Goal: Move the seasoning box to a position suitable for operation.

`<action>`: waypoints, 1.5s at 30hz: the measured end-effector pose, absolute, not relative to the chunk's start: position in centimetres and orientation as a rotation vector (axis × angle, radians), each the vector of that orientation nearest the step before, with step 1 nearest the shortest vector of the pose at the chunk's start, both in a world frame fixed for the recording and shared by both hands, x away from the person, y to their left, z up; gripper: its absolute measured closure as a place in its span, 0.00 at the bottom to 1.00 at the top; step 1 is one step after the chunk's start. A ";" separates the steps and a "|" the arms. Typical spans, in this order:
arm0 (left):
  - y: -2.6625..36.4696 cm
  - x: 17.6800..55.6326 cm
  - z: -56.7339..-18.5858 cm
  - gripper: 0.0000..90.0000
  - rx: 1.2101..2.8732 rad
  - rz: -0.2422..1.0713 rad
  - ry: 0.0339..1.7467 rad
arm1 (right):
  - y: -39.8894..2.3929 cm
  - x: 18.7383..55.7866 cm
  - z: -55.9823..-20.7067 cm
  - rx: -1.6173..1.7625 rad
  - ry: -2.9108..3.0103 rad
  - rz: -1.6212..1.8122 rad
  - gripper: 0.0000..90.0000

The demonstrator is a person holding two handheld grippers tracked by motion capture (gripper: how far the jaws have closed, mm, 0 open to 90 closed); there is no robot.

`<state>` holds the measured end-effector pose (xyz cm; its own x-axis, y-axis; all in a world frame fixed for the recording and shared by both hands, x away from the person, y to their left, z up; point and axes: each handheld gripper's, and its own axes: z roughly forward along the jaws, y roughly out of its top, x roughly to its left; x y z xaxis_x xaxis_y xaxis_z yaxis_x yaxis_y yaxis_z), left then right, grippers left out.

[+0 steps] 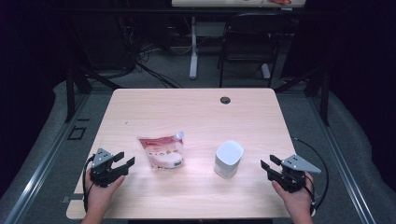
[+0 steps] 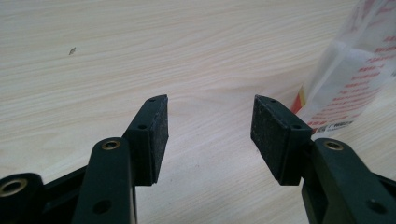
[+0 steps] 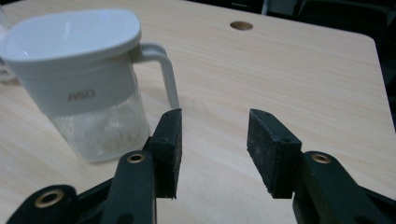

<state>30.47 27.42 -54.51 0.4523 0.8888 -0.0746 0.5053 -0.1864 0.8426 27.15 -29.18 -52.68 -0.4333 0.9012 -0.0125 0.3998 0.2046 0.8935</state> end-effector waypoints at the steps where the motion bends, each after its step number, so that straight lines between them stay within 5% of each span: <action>1: 27.5 30.5 -54.5 0.52 1.841 0.554 1.181 | -29.1 27.5 -52.6 1.203 1.936 1.187 0.65; 24: 27.8 30.5 -55.0 0.58 1.846 0.542 1.224 | -26.2 32.0 -53.2 1.147 2.048 1.215 0.72; 45: 28.0 30.3 -54.9 0.58 1.833 0.557 1.244 | -24.3 31.3 -53.7 1.105 2.123 1.224 0.78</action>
<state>30.32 28.04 -54.94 0.4106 0.9075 -0.0882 0.5388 -0.1635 0.8265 31.27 -24.34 -53.68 -0.5782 0.8159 0.0101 0.4174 0.2851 0.8629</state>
